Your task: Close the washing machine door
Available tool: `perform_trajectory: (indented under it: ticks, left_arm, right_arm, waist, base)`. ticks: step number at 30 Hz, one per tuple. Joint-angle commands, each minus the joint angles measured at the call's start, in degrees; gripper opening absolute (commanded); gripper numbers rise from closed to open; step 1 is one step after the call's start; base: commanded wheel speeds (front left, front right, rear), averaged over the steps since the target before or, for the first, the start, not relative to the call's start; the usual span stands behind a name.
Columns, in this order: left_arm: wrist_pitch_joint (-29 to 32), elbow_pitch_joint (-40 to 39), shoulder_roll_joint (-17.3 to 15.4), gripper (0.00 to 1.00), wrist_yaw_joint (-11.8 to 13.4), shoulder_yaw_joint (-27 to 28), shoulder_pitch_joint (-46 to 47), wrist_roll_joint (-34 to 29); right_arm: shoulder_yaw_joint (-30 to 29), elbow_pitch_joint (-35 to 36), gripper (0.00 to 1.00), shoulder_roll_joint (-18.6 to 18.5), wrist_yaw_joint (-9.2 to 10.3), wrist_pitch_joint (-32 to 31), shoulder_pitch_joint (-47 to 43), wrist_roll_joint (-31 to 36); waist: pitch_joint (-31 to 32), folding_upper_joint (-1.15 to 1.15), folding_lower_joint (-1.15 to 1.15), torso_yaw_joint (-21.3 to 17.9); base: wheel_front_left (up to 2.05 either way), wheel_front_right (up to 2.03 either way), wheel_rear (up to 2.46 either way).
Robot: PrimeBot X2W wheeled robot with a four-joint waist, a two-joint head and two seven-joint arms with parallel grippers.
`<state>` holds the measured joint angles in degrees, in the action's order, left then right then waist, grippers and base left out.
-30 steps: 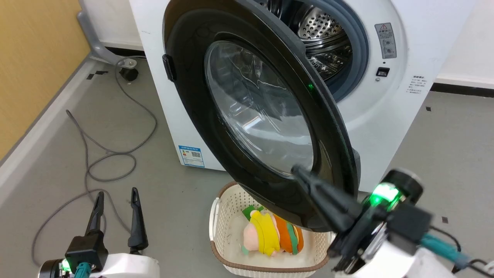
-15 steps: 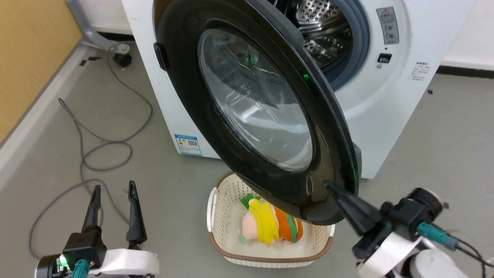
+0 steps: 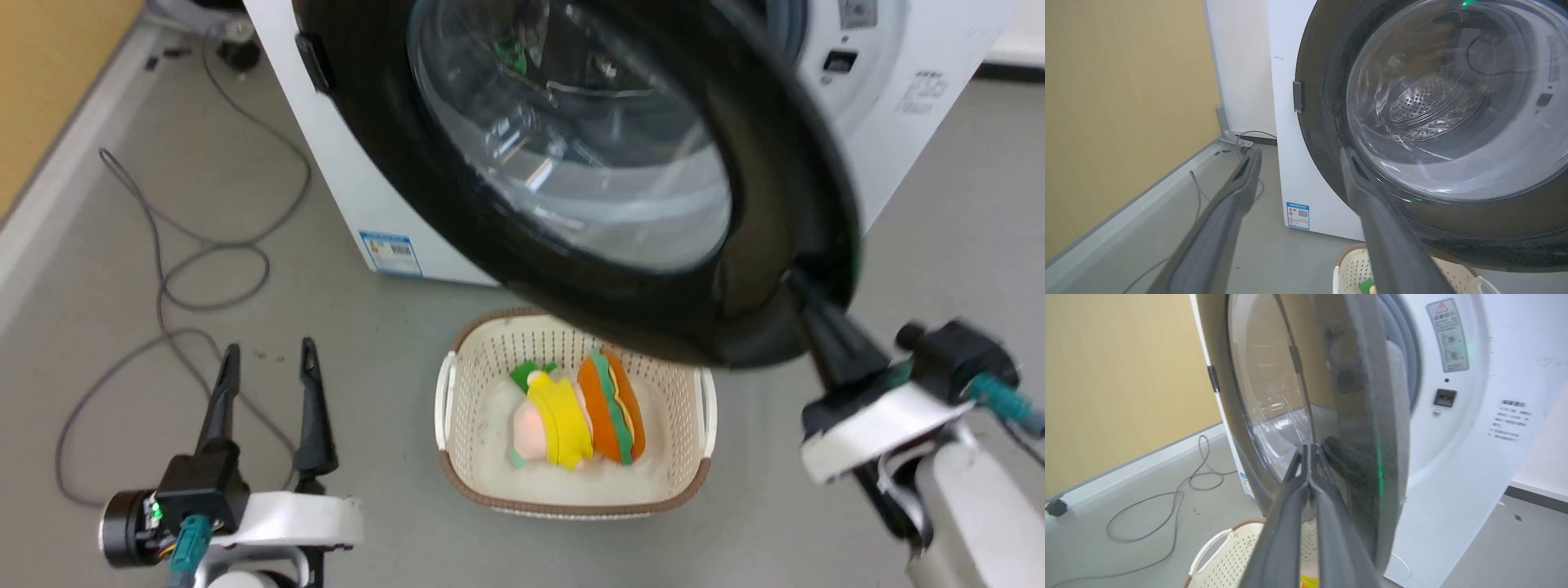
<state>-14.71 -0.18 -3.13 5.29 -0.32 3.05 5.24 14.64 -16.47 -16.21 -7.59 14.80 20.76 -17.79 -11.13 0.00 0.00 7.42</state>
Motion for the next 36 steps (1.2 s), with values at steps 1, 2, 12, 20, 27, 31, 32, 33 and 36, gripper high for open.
perform_trajectory:
  ticks: [1,2,12,20,27,31,32,33,36]
  left_arm:
    - [-0.3,-0.2,0.1,1.00,-0.1,-0.4,1.4,0.2]
    - [-0.3,-0.3,0.1,1.00,-0.1,-0.6,1.8,0.2]
    - [-0.3,-0.2,0.2,1.00,0.7,-2.7,5.1,1.9]
    - [-0.3,-0.2,0.2,1.00,1.5,-4.0,6.9,2.9]
    - [-0.3,-0.2,0.2,1.00,1.8,-4.6,7.9,3.0]
    - [-0.3,-0.3,0.2,1.00,1.9,-4.8,8.5,3.0]
    - [-0.3,-0.3,0.2,1.00,2.0,-4.8,8.5,3.0]
    - [-0.3,-0.3,0.2,1.00,2.0,-4.8,8.5,3.0]
    - [-0.3,-0.2,0.2,1.00,2.0,-4.3,8.3,2.7]
  right_arm:
    - [-1.6,-1.0,0.00,0.7,0.10,0.2,2.0,1.0]
    - [-2.7,-1.8,0.00,1.1,0.10,0.2,2.9,1.5]
    - [-9.4,-8.8,0.00,1.3,0.10,0.2,13.5,4.5]
    - [-10.8,-15.5,0.00,0.0,0.10,0.2,21.9,6.3]
    - [-12.7,-22.3,0.00,-0.7,0.10,0.2,27.9,7.5]
    - [-13.6,-24.7,0.00,-1.1,0.10,0.2,30.1,8.9]
    - [-13.8,-25.0,0.00,-1.0,0.10,0.2,30.5,9.3]
    - [-14.0,-25.2,0.00,-1.0,0.10,0.2,30.8,9.7]
    - [-15.8,-25.3,0.00,-0.1,0.10,0.2,30.9,11.5]
  waist:
    - [-1.6,0.00,0.00,0.2]
    - [-2.3,0.00,0.00,0.3]
    - [-7.3,0.00,0.00,1.5]
    - [-10.1,0.00,0.00,2.3]
    - [-11.6,0.00,0.00,2.8]
    - [-12.2,0.00,0.00,3.0]
    - [-12.3,0.00,0.00,3.0]
    - [-12.3,0.00,0.00,2.9]
    - [-12.1,0.00,0.00,2.1]
  base:
    - [0.00,0.00,0.00]
    - [0.00,0.00,0.00]
    - [0.00,0.00,0.00]
    - [0.00,0.00,0.00]
    - [0.00,0.00,0.00]
    - [0.00,0.00,0.00]
    - [0.00,0.00,0.00]
    - [0.00,0.00,0.00]
    - [0.00,0.00,0.00]
